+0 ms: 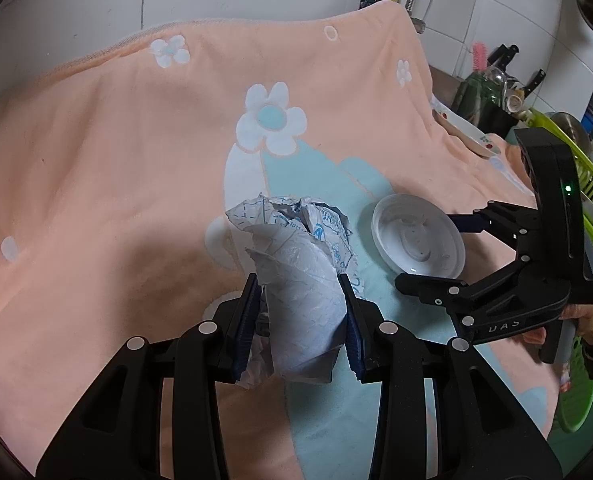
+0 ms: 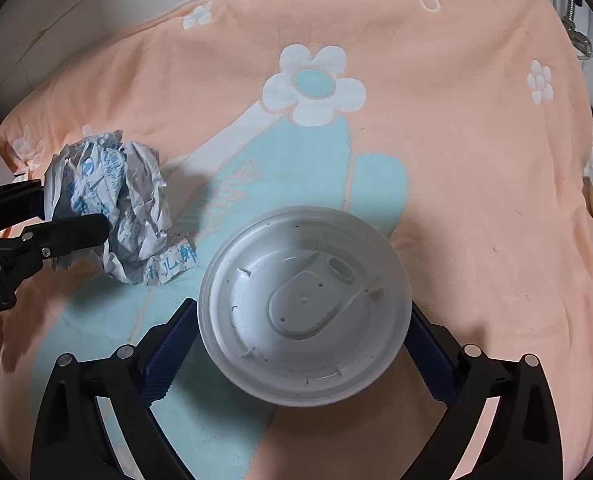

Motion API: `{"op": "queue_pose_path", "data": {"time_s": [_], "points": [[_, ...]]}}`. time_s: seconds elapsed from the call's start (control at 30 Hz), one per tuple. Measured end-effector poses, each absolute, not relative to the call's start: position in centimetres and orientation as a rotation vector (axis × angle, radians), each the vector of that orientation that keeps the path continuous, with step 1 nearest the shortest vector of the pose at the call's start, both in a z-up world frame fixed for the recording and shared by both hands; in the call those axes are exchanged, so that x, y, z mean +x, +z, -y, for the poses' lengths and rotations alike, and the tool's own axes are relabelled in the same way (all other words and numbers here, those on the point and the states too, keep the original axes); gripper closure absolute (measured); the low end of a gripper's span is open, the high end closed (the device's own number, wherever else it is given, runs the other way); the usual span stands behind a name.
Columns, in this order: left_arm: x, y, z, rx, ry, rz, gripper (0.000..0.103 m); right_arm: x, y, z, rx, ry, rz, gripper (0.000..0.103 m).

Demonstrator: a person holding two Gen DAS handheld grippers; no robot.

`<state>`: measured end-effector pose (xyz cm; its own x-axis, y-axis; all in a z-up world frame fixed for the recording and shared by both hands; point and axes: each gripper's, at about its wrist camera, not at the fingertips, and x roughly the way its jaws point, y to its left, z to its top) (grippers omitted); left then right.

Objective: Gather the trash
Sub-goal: 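Carry the crumpled paper with the left gripper while the right carries the lid toward the basket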

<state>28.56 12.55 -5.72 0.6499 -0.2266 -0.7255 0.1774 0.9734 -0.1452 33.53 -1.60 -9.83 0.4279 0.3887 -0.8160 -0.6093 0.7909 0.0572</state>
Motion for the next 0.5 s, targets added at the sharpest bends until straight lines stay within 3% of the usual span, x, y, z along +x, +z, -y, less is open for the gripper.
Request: {"op": "queue_pose_path", "data": {"time_s": [0.5], "points": [[26.6,-4.8,-11.8,-0.08,-0.244,-0.813,0.065,29.5,-8.0,2.8,-0.283,0.619,-0.89,0.014]]}}
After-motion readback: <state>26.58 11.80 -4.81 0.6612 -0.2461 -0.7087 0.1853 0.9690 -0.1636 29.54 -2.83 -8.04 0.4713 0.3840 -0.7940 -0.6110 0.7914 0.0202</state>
